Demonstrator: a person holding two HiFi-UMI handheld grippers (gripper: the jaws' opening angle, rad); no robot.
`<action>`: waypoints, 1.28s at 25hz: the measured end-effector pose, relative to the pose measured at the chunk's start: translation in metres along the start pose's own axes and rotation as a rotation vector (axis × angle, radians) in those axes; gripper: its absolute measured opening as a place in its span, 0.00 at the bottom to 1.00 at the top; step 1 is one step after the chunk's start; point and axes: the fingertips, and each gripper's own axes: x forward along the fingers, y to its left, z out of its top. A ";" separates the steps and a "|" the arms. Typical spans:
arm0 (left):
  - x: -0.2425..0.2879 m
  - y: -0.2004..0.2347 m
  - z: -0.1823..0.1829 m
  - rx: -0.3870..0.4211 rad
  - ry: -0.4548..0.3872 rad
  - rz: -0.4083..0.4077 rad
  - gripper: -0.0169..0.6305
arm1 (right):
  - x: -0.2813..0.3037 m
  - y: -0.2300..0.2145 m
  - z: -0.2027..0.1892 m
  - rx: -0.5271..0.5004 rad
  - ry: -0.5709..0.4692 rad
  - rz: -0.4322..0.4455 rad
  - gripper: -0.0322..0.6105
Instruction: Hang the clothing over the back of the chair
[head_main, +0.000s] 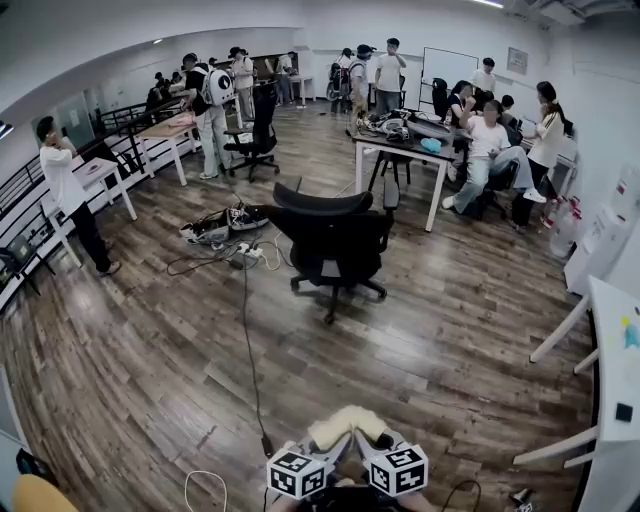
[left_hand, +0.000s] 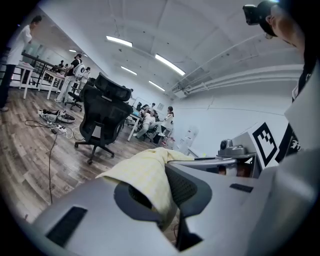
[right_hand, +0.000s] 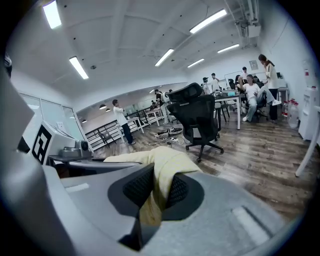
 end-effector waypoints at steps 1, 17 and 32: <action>0.001 0.001 0.000 0.000 0.008 -0.004 0.10 | 0.001 0.000 0.000 0.004 0.006 0.004 0.10; 0.036 0.047 0.036 -0.002 0.051 -0.067 0.10 | 0.050 -0.027 0.034 0.041 0.009 -0.026 0.10; 0.069 0.124 0.103 0.038 0.051 -0.102 0.10 | 0.132 -0.048 0.098 0.001 0.025 -0.057 0.10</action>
